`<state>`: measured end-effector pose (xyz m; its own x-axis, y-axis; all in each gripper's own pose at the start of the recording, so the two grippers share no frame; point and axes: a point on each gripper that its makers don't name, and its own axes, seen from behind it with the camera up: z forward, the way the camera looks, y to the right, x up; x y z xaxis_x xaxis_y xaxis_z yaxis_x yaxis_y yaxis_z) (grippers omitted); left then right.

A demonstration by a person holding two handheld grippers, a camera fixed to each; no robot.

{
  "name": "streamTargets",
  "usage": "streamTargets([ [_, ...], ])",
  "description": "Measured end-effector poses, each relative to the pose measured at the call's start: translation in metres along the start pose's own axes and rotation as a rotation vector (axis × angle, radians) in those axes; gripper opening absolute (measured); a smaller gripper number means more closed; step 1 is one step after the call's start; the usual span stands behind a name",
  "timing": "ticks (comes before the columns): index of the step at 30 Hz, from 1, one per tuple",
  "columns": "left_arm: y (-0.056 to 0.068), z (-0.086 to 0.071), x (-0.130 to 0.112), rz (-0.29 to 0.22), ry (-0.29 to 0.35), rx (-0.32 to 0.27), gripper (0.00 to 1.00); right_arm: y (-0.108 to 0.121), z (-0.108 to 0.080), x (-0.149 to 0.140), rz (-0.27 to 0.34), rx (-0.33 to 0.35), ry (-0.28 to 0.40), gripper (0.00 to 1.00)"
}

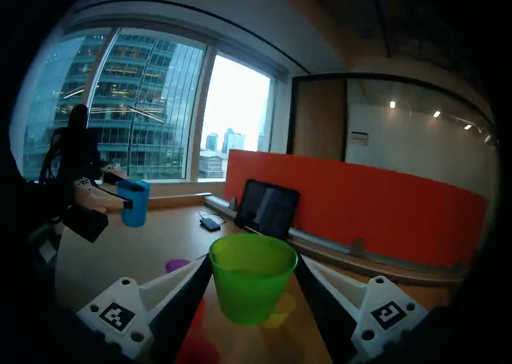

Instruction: Pour water

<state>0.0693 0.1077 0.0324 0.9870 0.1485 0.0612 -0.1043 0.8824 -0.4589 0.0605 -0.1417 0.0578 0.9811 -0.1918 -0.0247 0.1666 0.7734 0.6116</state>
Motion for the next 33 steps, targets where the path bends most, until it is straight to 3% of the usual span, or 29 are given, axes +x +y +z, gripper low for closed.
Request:
streamTargets([
  [18, 0.008, 0.010, -0.071, 0.012, -0.147, -0.022, 0.87, 0.015, 0.000, -0.056, 0.052, 0.004, -0.138, 0.93],
  [33, 0.027, 0.014, -0.133, 0.020, -0.296, -0.075, 0.87, 0.014, 0.005, -0.106, 0.073, 0.054, -0.271, 0.93],
])
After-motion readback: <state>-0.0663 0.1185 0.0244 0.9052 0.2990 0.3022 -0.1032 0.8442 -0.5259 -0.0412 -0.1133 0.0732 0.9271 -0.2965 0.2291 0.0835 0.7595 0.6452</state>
